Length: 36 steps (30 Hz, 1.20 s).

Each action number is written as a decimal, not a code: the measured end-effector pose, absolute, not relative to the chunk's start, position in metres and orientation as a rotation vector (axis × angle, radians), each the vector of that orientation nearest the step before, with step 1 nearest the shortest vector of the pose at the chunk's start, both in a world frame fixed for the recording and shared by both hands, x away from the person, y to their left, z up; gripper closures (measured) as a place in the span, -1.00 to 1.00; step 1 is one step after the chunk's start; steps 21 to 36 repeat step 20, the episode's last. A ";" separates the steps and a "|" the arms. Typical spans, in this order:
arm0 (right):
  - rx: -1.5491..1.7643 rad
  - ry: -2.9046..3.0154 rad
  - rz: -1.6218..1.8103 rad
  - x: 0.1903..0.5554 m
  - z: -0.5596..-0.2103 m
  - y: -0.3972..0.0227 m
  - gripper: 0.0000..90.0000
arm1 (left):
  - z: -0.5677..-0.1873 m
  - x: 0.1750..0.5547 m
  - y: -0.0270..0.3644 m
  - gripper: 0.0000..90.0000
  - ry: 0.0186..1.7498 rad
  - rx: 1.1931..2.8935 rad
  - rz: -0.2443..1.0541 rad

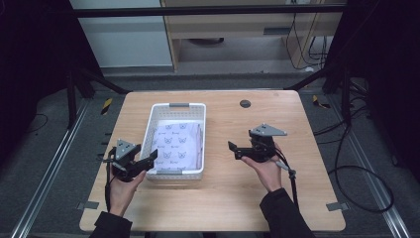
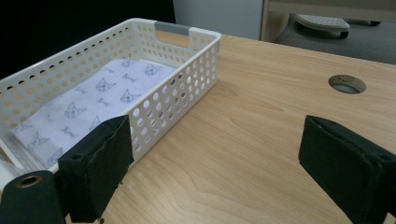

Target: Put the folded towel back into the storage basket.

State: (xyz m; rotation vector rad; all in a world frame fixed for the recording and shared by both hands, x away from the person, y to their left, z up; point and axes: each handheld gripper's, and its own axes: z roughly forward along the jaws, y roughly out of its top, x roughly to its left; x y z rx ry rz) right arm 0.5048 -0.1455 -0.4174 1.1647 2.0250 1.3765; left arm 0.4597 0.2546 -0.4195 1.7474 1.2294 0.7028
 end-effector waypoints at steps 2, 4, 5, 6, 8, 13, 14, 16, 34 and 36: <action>1.158 2.021 1.369 0.501 -0.419 -0.152 -0.77 | -0.420 0.458 0.256 -0.30 1.227 1.746 0.706; 1.165 2.015 1.369 0.497 -0.421 -0.159 -0.77 | -0.420 0.457 0.257 -0.31 1.225 1.742 0.709; 1.172 2.015 1.372 0.495 -0.422 -0.162 -0.78 | -0.420 0.457 0.257 -0.31 1.225 1.742 0.709; 1.176 2.011 1.375 0.493 -0.423 -0.166 -0.78 | -0.420 0.455 0.257 -0.32 1.221 1.739 0.711; 1.175 2.008 1.372 0.488 -0.426 -0.173 -0.78 | -0.420 0.453 0.257 -0.32 1.211 1.743 0.715; 1.178 1.994 1.363 0.478 -0.433 -0.190 -0.78 | -0.422 0.449 0.256 -0.34 1.195 1.752 0.722; 1.175 1.990 1.363 0.476 -0.435 -0.193 -0.78 | -0.423 0.448 0.256 -0.35 1.192 1.752 0.723; 1.175 1.992 1.351 0.472 -0.438 -0.199 -0.78 | -0.423 0.446 0.257 -0.35 1.188 1.753 0.724; 1.176 1.987 1.338 0.466 -0.442 -0.207 -0.78 | -0.423 0.443 0.257 -0.36 1.180 1.754 0.729; 1.176 1.987 1.338 0.466 -0.442 -0.207 -0.78 | -0.423 0.443 0.257 -0.36 1.180 1.754 0.729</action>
